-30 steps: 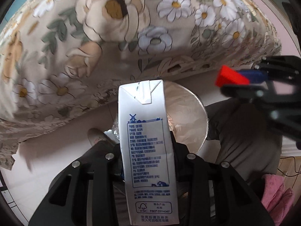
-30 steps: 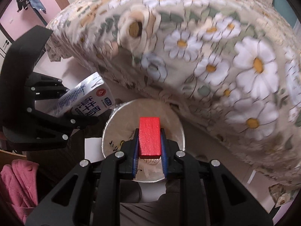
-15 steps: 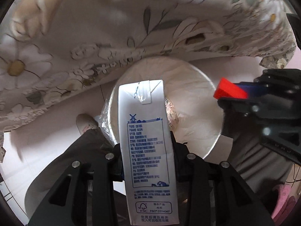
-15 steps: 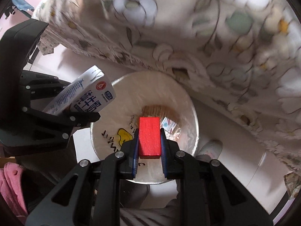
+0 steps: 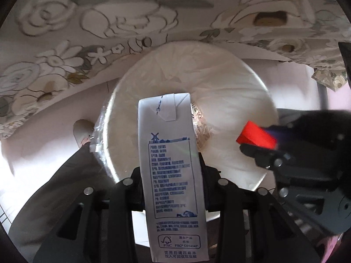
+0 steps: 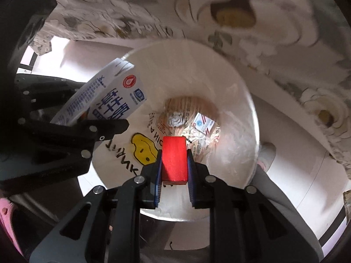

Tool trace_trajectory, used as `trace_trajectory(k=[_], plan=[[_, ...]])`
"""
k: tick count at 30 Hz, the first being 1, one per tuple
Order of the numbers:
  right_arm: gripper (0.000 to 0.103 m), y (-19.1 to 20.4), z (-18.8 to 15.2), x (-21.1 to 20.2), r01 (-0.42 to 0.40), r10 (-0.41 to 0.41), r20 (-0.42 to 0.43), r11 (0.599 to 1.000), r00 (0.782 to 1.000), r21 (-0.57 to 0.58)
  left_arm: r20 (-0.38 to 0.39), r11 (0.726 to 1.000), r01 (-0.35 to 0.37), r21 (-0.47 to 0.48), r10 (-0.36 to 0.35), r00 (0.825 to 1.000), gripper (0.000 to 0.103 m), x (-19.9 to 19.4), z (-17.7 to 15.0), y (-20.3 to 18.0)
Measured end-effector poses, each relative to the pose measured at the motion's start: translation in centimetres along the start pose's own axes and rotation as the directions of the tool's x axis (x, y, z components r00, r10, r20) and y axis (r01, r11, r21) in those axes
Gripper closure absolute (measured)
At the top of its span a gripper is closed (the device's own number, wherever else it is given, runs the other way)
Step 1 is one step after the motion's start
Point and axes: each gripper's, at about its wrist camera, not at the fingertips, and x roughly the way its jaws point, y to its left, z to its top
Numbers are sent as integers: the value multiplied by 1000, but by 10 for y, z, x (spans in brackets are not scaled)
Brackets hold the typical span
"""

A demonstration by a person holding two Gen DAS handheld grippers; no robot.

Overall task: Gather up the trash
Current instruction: 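Open the left tool to drop the carton while the right tool drops the red block into the bin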

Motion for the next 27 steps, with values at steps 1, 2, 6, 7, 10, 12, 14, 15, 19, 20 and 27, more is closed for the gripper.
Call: trace_trajectory(k=[1, 2, 6, 7, 10, 12, 14, 15, 19, 20, 27], plan=[[82, -1, 1, 6, 0, 0, -13, 1000, 1000, 6, -7, 1000, 1, -7, -1, 1000, 65, 4, 2, 2], [82, -2, 2, 10, 0, 0, -22, 1000, 1000, 13, -13, 1000, 1, -10, -1, 1000, 65, 9, 2, 1], [82, -3, 4, 26, 3, -1, -56, 999, 998, 32, -51, 1000, -2, -25, 0, 999, 65, 26, 2, 4], [82, -3, 5, 30, 4, -2, -62, 999, 998, 34, -58, 1000, -2, -28, 0, 998, 65, 30, 4, 3], [82, -5, 8, 40, 9, -5, -85, 999, 996, 43, -74, 1000, -8, -26, 6, 997, 65, 39, 9, 8], [82, -7, 10, 50, 16, -10, -104, 999, 995, 50, -75, 1000, -13, -27, 11, 997, 65, 43, 13, 6], [82, -10, 9, 57, 22, -15, -124, 998, 992, 53, -85, 999, -12, -36, 9, 996, 65, 50, 16, 8], [82, -11, 8, 60, 26, -18, -130, 998, 991, 53, -91, 999, -12, -44, 8, 996, 65, 52, 18, 9], [82, -12, 9, 68, 38, -30, -146, 998, 989, 55, -127, 998, 8, -64, -16, 992, 65, 67, 26, 6], [82, -13, 10, 70, 39, -30, -150, 997, 988, 61, -132, 998, 15, -68, -24, 991, 65, 68, 27, 7], [74, -22, 10, 73, 104, -91, -159, 992, 983, 73, -140, 995, 17, -99, -31, 990, 54, 76, 32, 13]])
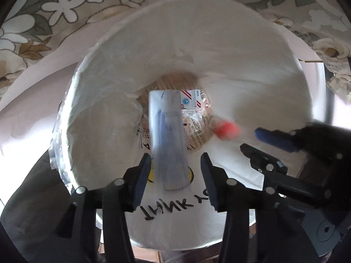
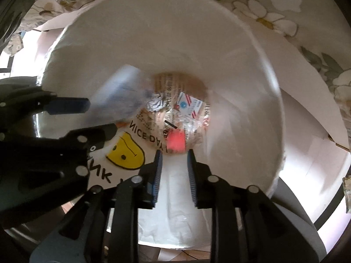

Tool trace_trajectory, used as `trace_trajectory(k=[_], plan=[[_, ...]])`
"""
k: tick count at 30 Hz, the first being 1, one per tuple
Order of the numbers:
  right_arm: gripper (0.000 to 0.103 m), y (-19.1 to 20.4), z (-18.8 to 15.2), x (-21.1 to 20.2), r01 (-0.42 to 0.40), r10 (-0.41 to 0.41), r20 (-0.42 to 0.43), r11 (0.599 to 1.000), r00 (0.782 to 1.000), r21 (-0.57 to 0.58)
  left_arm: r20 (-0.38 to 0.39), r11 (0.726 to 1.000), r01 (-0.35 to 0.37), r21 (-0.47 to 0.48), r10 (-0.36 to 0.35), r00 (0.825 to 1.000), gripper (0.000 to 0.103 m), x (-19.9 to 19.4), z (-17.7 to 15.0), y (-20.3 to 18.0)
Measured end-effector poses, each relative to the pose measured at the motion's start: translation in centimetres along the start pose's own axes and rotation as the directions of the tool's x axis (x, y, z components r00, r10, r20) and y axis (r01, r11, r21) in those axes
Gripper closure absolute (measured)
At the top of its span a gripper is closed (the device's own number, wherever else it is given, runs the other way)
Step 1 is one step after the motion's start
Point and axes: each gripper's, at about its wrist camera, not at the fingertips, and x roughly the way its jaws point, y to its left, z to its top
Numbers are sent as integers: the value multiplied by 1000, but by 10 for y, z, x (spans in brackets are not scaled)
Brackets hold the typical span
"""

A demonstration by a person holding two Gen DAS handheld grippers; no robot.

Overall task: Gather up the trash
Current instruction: 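Open the left tool to drop the carton while the right tool drops the red block into the bin, then raise both open tools from the bin back toward the bed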

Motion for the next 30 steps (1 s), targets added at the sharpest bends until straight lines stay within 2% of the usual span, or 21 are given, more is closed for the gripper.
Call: trace_trajectory(k=[19, 22, 30], plan=[[73, -1, -10, -24, -8, 8, 45, 1000, 999, 9, 26, 1000, -17, -3, 17, 1000, 52, -19, -10, -3], [73, 0, -14, -28, -12, 12, 50, 1000, 999, 13, 36, 1000, -27, -6, 27, 999, 47, -23, -16, -2], [73, 6, -29, -41, -3, 3, 82, 1000, 997, 2, 83, 1000, -30, -4, 30, 996, 47, -50, -41, 2]])
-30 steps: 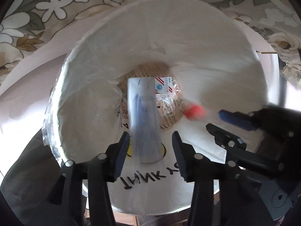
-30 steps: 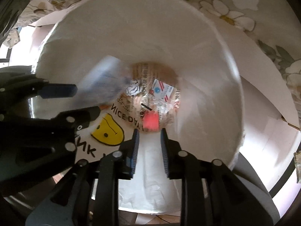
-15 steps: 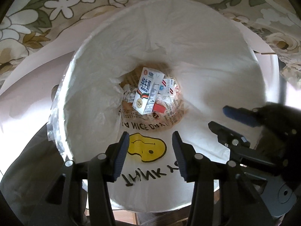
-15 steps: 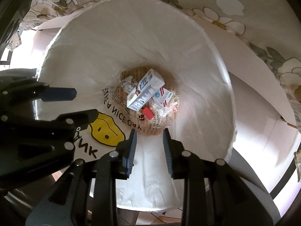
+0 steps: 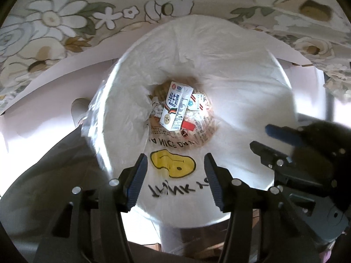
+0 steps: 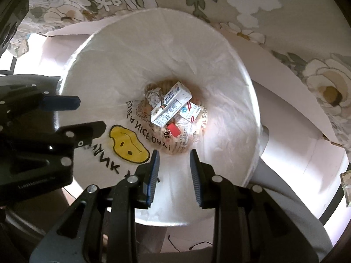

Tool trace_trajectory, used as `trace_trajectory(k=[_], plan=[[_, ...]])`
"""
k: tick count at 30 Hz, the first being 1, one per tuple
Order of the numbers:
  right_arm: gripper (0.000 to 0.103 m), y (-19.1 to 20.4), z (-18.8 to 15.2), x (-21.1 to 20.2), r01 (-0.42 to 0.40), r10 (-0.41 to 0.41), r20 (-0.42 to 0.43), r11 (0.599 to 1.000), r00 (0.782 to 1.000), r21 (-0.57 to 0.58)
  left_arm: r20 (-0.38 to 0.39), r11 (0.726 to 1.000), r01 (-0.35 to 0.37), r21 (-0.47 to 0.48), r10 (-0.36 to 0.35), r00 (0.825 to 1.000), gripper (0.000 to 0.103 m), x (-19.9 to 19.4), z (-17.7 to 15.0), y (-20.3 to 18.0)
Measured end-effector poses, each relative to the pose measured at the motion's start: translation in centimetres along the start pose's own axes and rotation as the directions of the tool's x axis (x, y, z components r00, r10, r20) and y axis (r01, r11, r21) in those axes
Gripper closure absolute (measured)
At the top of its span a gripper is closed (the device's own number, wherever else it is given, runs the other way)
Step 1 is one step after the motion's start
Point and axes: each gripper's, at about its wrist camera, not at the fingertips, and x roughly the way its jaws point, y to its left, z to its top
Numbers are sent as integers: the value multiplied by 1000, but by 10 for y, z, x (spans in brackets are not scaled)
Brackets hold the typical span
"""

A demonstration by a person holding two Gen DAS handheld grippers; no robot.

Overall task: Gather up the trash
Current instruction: 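Raise both open tools from the bin back toward the bed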

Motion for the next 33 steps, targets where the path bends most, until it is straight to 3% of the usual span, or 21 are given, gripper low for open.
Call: trace_trajectory(k=[7, 10, 15, 20, 26, 33], plan=[[72, 4, -18, -39, 8, -5, 71, 1000, 997, -28, 93, 1000, -22, 19, 20, 995, 44, -44, -23, -1], [56, 9, -25, -61, 33, -27, 120, 998, 992, -50, 151, 1000, -12, 24, 8, 988, 41, -74, -31, -3], [51, 10, -34, -104, 50, -35, 199, 996, 979, -73, 263, 1000, -3, 22, -3, 965, 34, -132, -38, -4], [41, 9, -41, -158, 87, -58, 298, 992, 953, -86, 381, 1000, -24, 9, 19, 925, 17, -191, -40, -2], [40, 13, -47, -217, 96, -47, 407, 990, 912, -103, 459, 999, -34, -19, 39, 888, 17, -247, -34, 7], [39, 22, -49, -279, 107, 1, 542, 980, 840, -168, 523, 998, -28, -50, 51, 851, 17, -302, -17, 17]])
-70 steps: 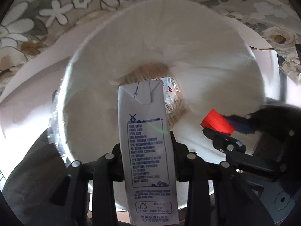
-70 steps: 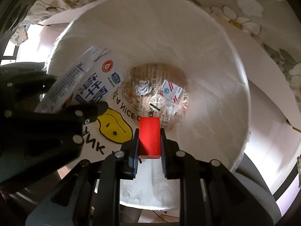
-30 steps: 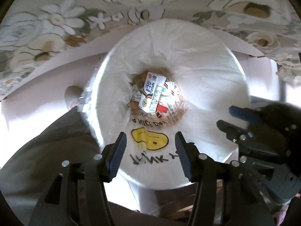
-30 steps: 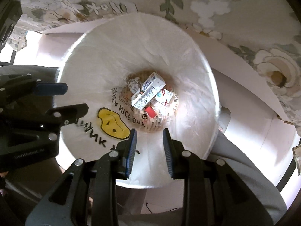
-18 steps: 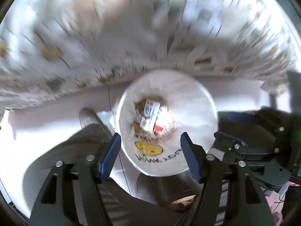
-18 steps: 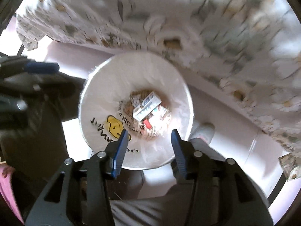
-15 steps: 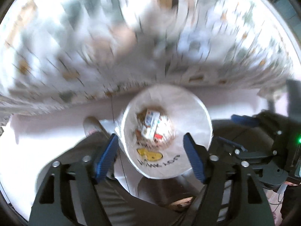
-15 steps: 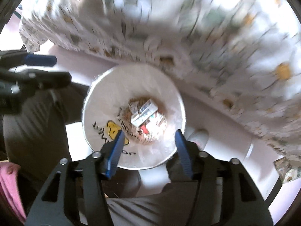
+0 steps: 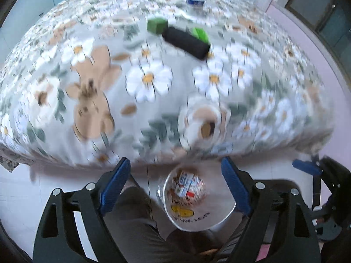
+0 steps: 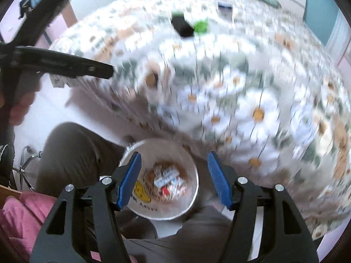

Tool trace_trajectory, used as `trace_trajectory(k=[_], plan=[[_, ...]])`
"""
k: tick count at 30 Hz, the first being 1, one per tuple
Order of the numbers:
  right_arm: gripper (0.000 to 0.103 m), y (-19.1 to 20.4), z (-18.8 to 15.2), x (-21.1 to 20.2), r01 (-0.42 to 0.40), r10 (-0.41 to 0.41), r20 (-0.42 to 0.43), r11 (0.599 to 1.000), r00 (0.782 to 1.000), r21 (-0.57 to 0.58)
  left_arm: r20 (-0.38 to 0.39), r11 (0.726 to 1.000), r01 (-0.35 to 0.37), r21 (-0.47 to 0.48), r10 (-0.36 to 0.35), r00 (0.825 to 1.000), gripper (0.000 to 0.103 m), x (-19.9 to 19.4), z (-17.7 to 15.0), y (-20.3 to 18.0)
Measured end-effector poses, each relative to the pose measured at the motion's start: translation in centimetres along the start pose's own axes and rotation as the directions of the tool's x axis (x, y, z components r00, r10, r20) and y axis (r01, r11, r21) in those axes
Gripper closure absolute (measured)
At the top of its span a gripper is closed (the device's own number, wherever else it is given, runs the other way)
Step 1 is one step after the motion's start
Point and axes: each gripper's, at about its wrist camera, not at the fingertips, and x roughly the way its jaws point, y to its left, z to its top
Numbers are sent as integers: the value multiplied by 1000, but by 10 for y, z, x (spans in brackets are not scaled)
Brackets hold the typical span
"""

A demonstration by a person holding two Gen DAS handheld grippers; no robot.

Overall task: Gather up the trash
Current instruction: 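Raise both open tools from the bin back toward the bed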

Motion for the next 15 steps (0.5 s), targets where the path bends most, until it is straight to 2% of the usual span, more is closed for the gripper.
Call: trace_trajectory(k=[2, 7, 15], plan=[[36, 1, 11, -12, 5, -4, 37, 1000, 999, -18, 20, 1000, -6, -2, 6, 1000, 17, -9, 10, 1], [36, -3, 35, -26, 0, 2, 81, 1000, 997, -27, 63, 999, -41, 10, 41, 997, 17, -24, 44, 3], [36, -16, 81, -39, -4, 5, 124, 1000, 992, -8, 85, 997, -81, -6, 81, 993, 16, -23, 95, 14]])
